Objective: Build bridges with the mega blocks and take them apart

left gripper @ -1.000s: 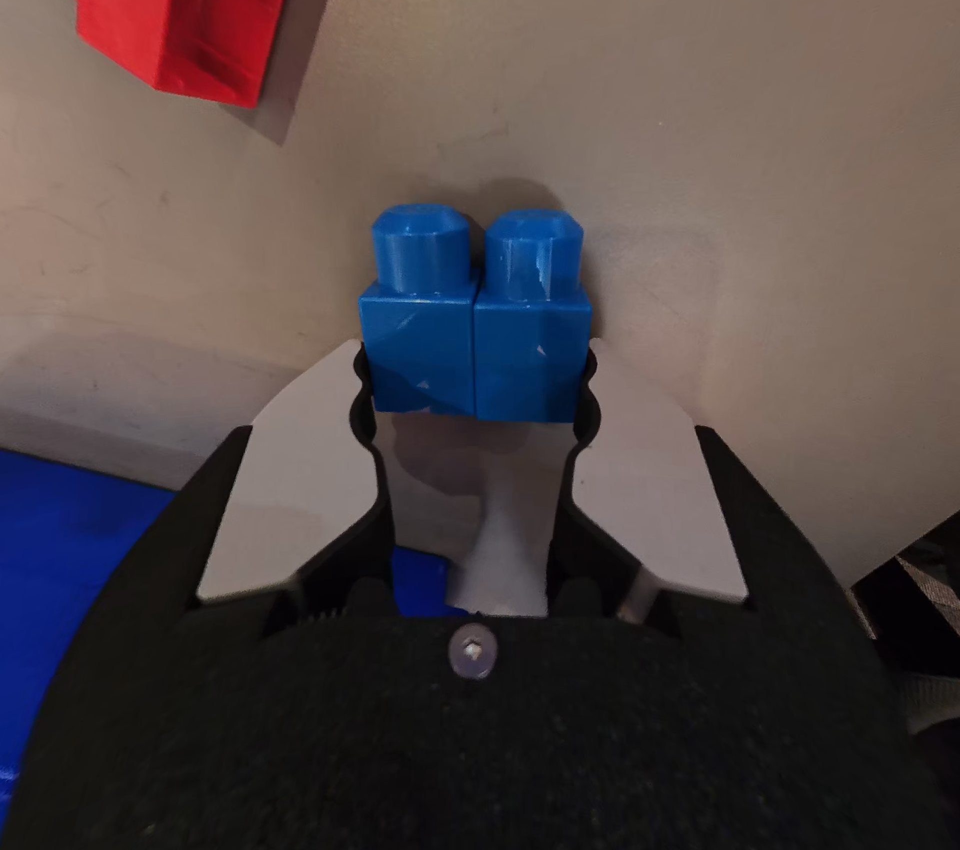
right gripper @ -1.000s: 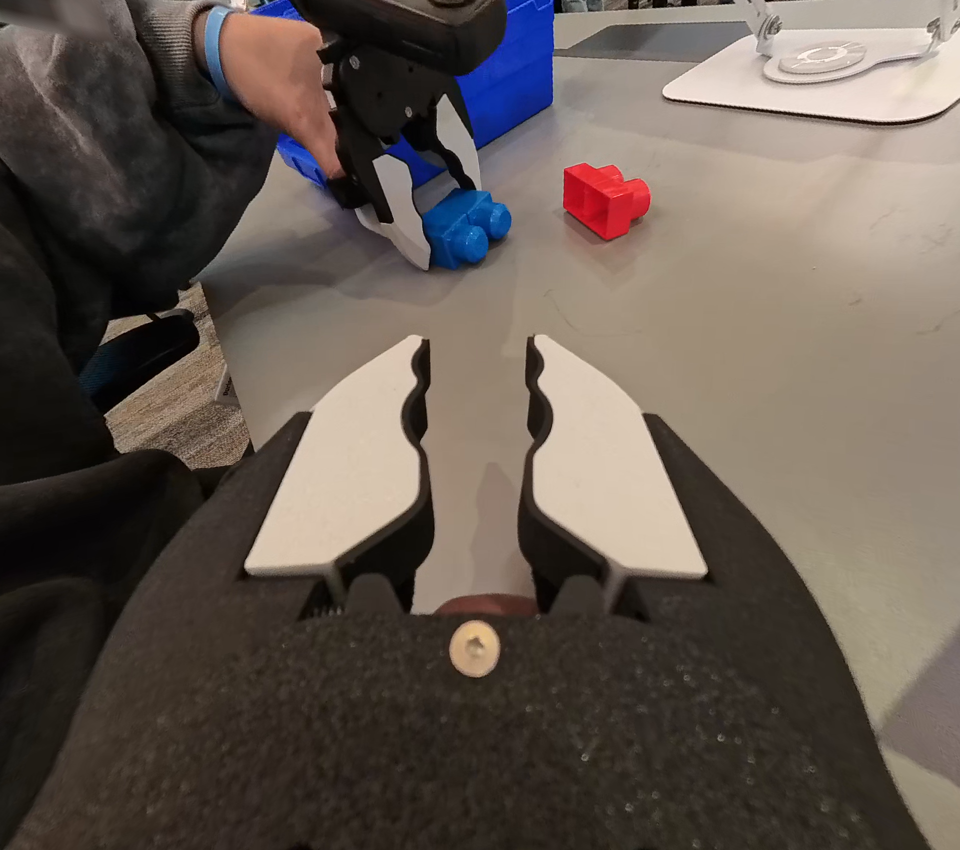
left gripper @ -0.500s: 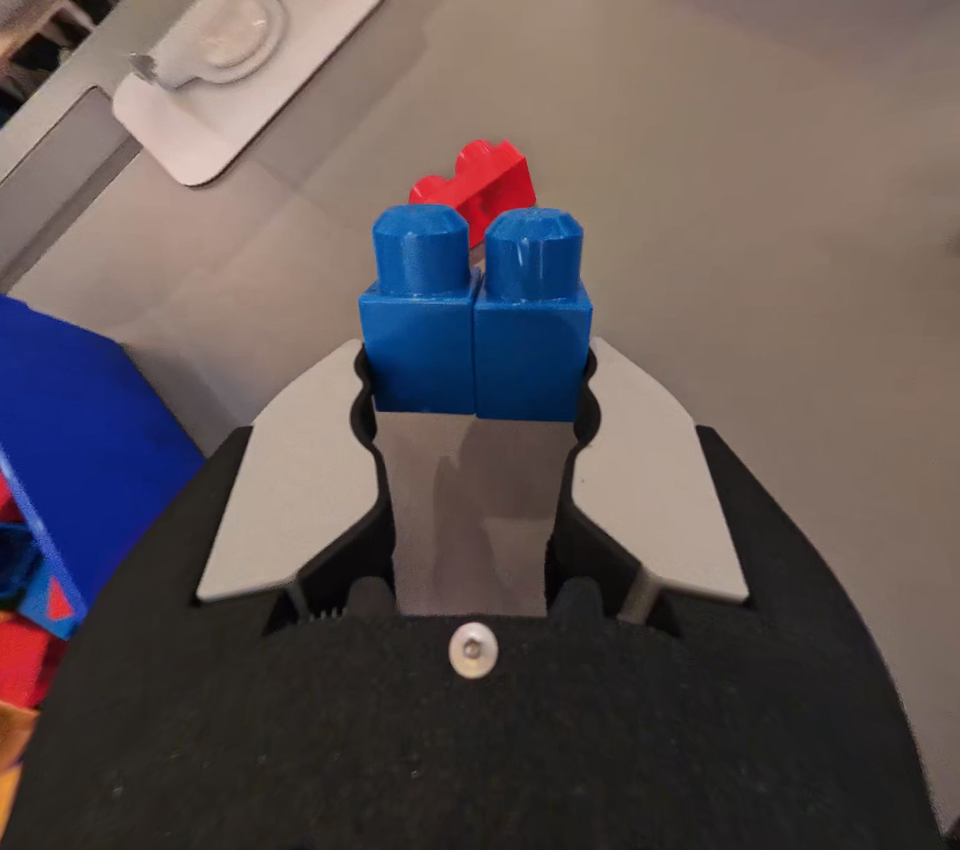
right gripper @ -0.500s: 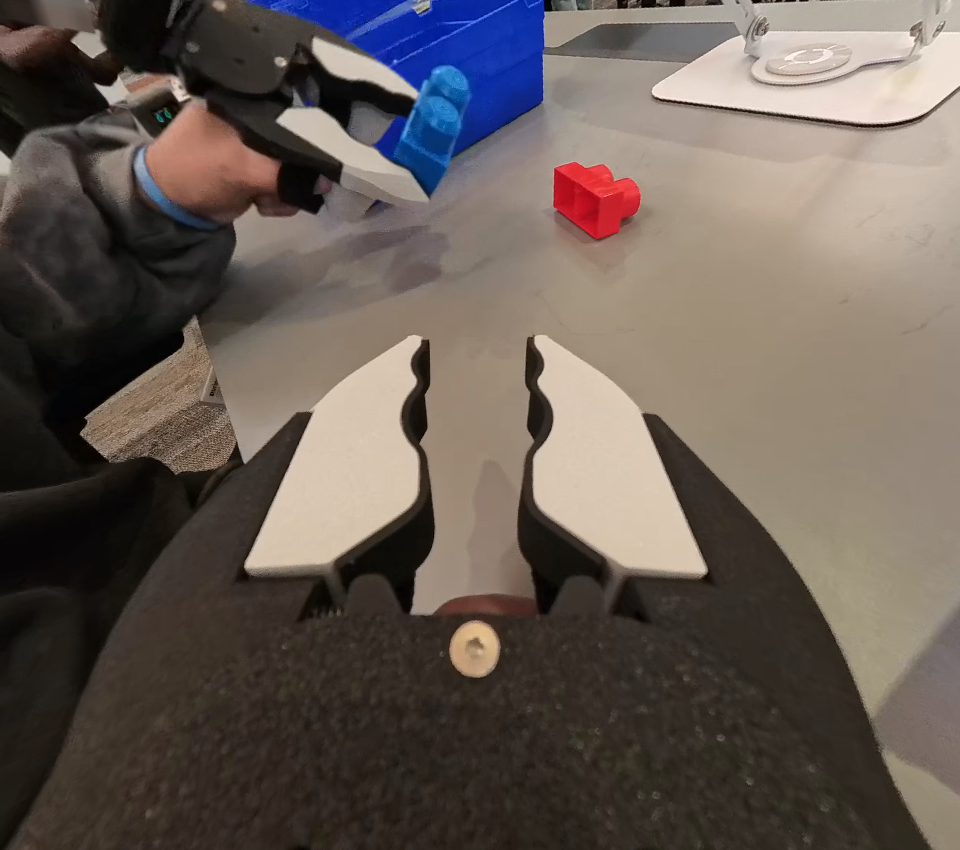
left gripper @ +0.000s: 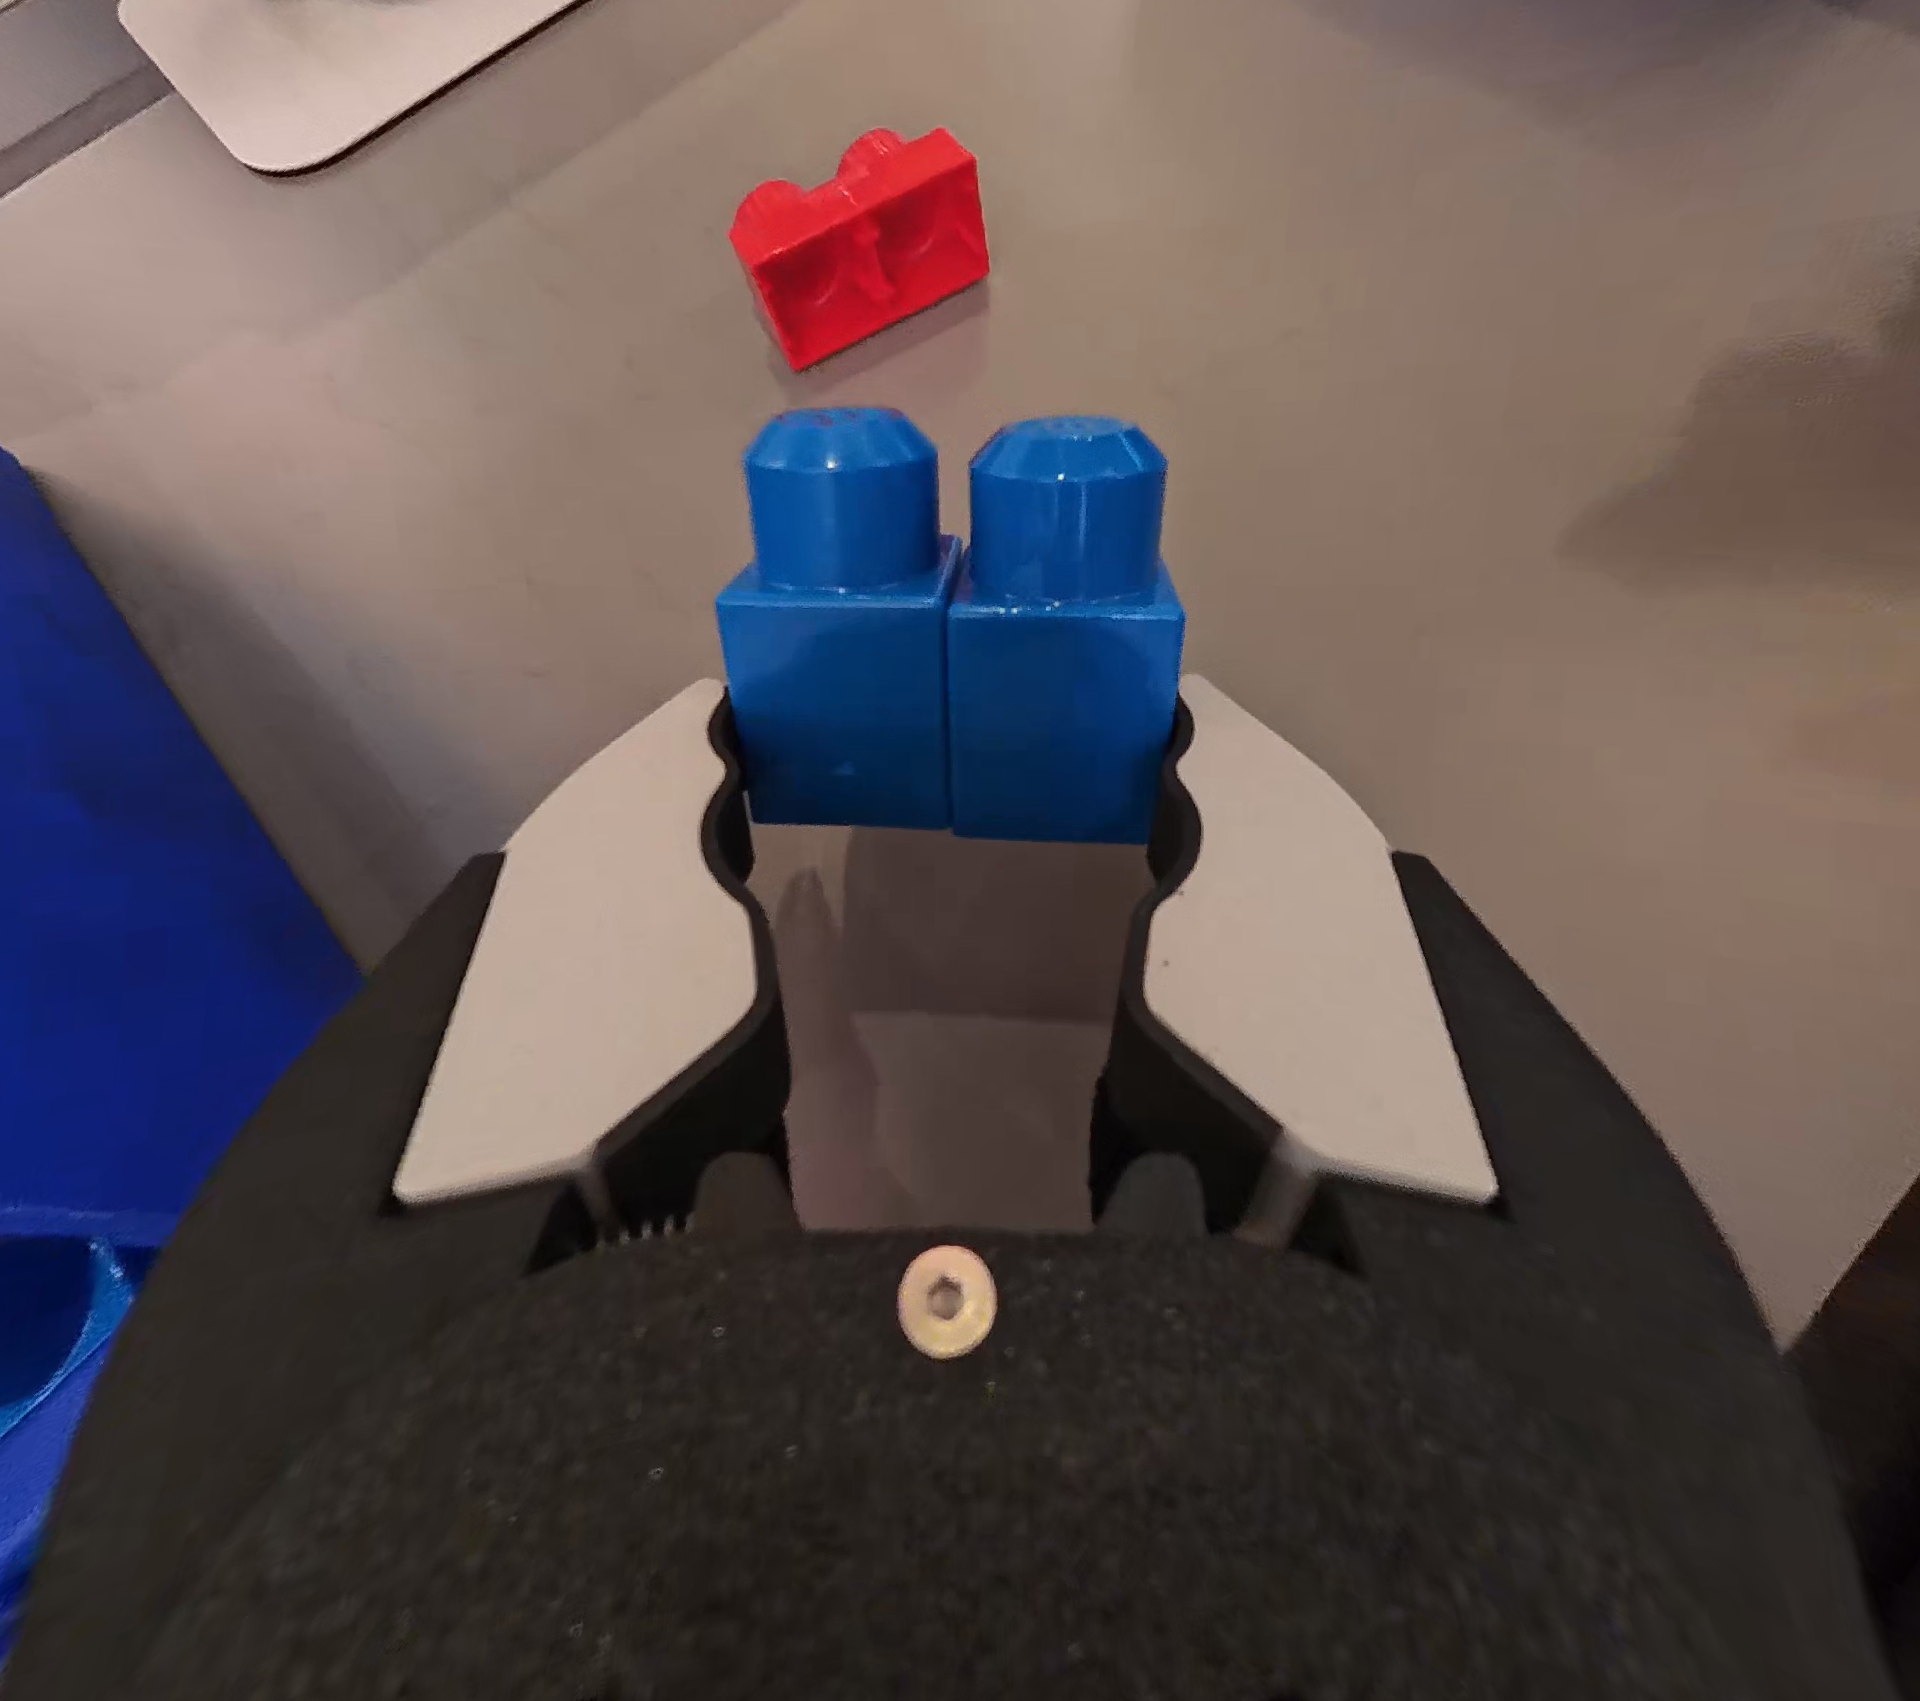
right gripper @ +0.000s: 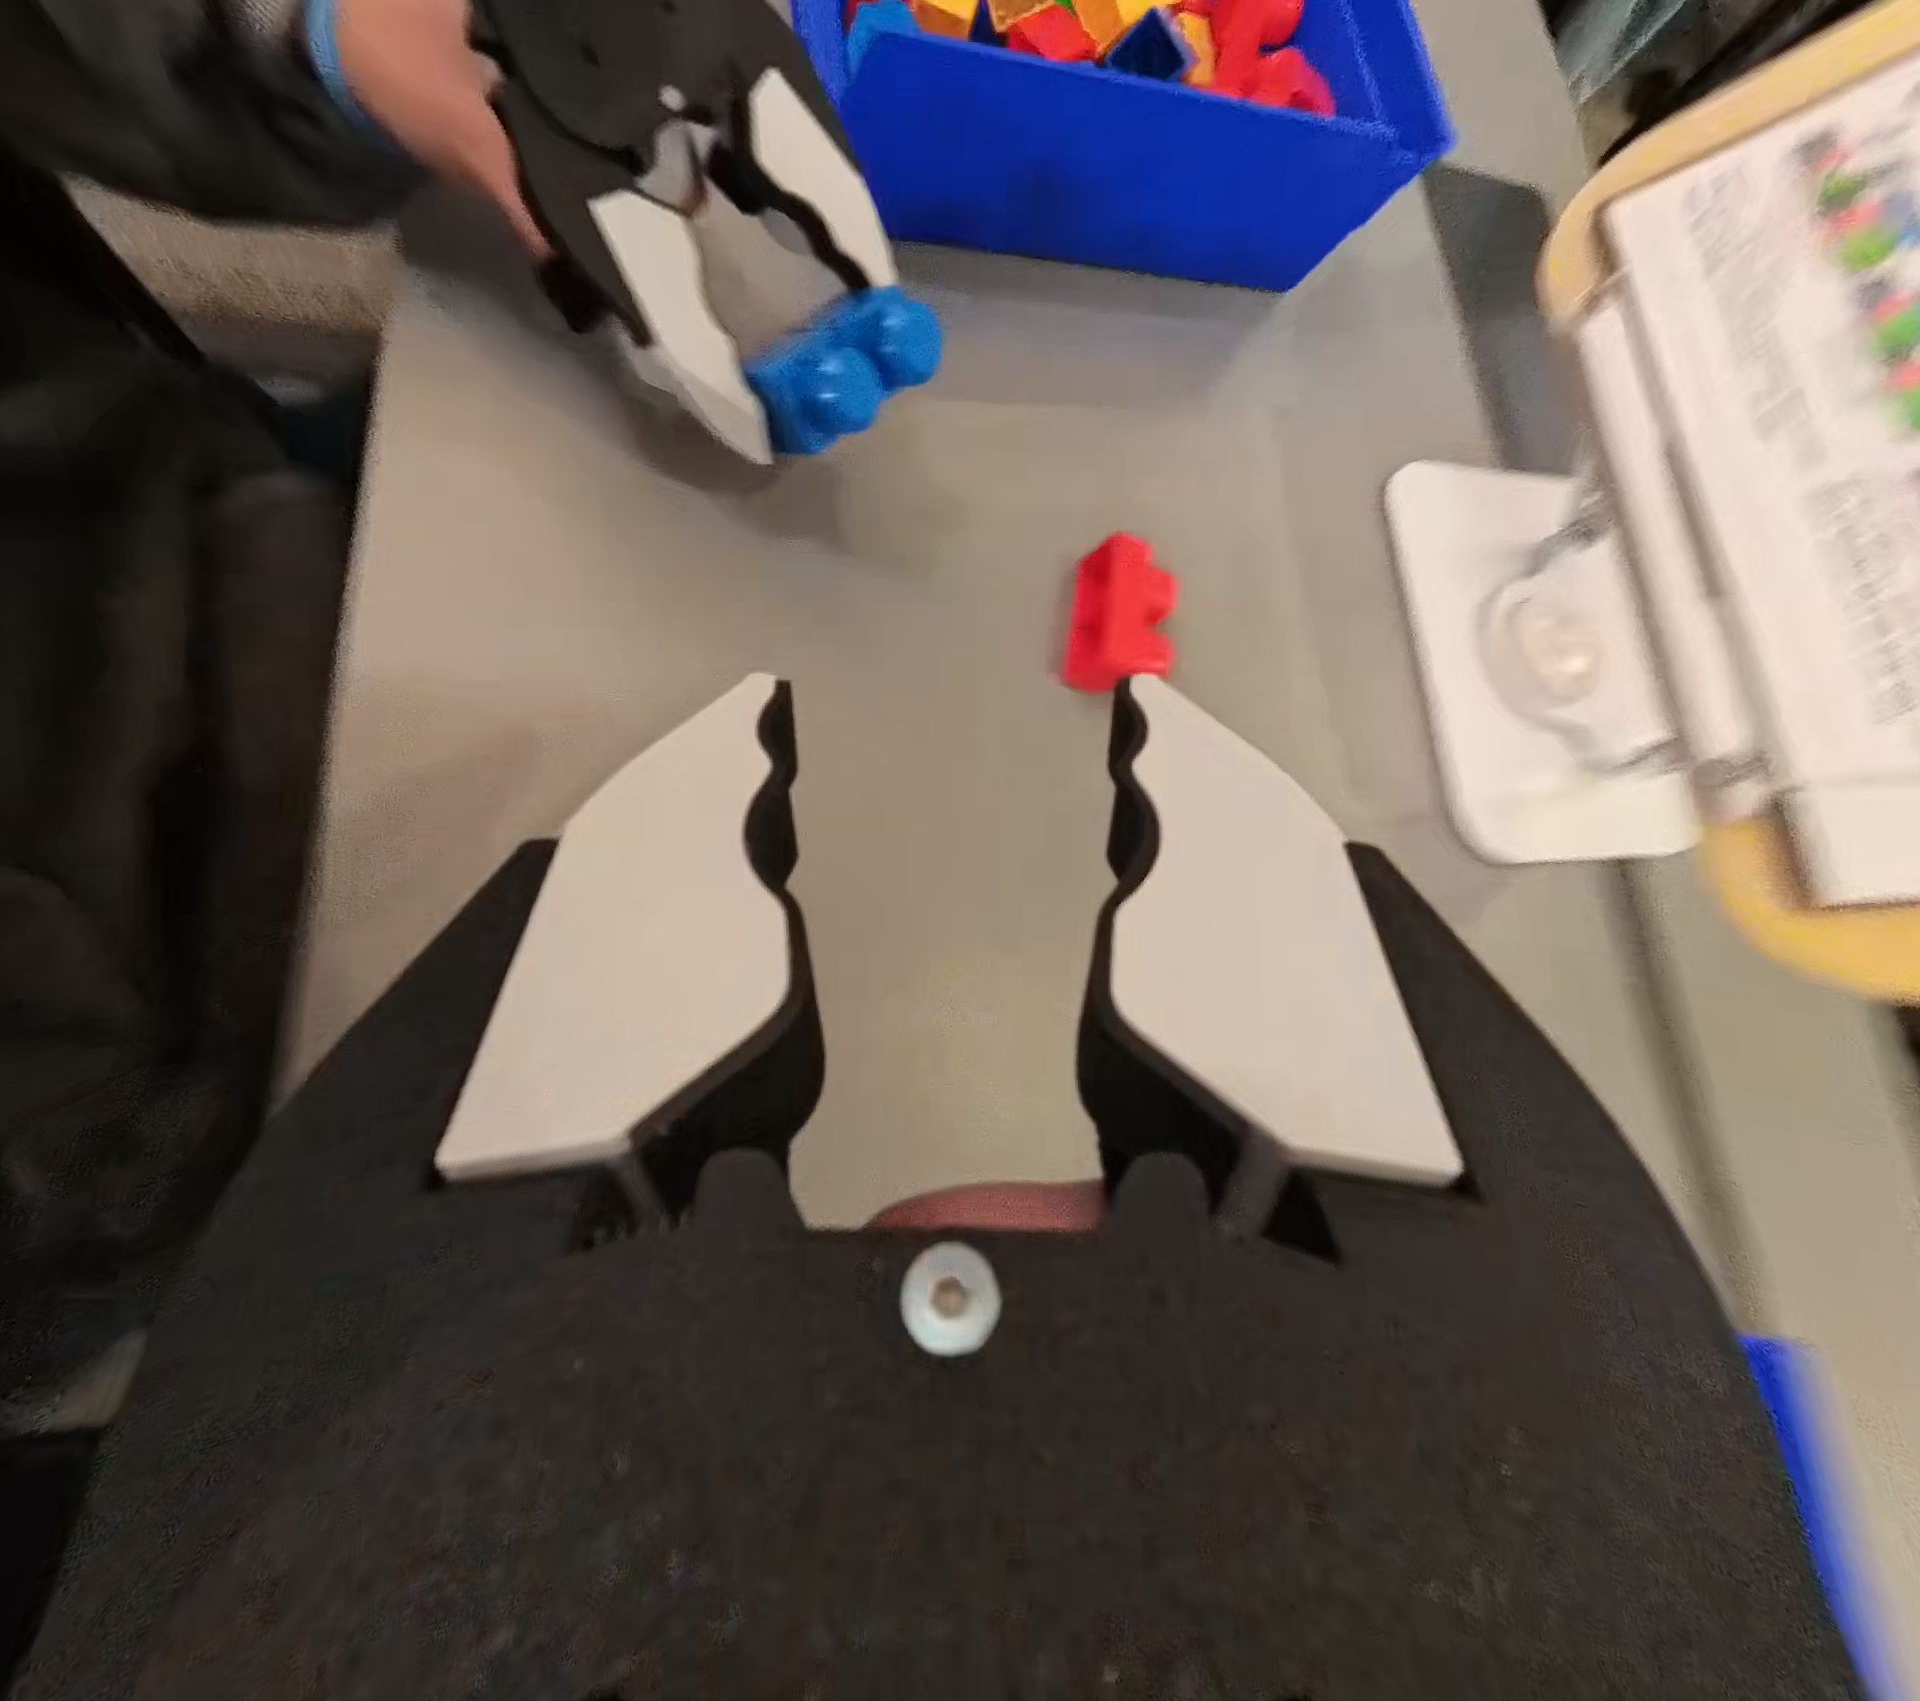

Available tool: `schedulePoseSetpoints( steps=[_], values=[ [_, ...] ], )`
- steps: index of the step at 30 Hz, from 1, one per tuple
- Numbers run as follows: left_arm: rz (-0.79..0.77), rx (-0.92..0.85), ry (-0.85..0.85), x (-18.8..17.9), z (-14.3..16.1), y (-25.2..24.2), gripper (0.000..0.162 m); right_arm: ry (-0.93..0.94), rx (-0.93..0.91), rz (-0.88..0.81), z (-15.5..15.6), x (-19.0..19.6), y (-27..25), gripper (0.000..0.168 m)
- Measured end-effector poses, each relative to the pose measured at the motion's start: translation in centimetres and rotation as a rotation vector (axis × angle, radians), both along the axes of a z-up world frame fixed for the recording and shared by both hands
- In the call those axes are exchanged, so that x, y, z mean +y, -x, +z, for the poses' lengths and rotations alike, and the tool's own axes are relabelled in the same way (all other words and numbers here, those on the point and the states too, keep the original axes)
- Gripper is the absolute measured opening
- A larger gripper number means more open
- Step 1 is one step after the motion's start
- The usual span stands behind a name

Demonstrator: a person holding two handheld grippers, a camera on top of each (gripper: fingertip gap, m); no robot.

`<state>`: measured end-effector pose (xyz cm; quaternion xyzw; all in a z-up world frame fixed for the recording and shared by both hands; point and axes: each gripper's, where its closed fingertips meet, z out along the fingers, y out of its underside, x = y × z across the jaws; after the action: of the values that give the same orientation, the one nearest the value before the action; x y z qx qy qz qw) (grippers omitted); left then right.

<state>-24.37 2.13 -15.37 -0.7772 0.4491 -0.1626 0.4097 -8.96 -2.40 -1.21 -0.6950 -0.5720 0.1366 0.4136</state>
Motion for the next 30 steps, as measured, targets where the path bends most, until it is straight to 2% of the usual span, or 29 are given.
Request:
schedulePoseSetpoints(
  steps=[1,3,8,12,20,22,27,30],
  values=[
    [-0.006,0.016,-0.008,-0.1,-0.2,0.0,0.075,-0.046,-0.053,0.037,0.8,1.5,-0.1,0.058],
    [-0.019,0.028,-0.014,-0.4,-0.3,-0.2,0.075,-0.057,-0.157,0.127,0.2,4.6,-0.1,0.056],
    [-0.041,-0.005,0.008,-0.8,0.1,-0.6,0.075,0.002,-0.411,0.323,-7.3,11.7,-0.1,0.059],
    [-0.051,-0.035,0.058,-1.2,-0.2,-0.5,0.075,0.029,-0.481,0.453,-11.6,15.1,1.2,0.061],
    [-0.071,-0.062,0.169,-1.6,-0.8,-0.7,0.075,-0.062,-0.628,0.818,-16.4,15.8,4.2,0.067],
    [-0.074,-0.065,0.182,-1.5,-0.8,-0.8,0.075,-0.115,-0.642,0.871,-16.9,16.4,4.8,0.067],
    [-0.095,-0.045,0.226,-1.2,-1.8,-1.1,0.075,-0.076,-0.615,0.976,-17.8,15.1,5.7,0.068],
    [-0.089,-0.049,0.256,-0.7,-2.2,-1.1,0.075,-0.048,-0.607,0.964,-17.8,14.6,6.0,0.067]
  ],
)
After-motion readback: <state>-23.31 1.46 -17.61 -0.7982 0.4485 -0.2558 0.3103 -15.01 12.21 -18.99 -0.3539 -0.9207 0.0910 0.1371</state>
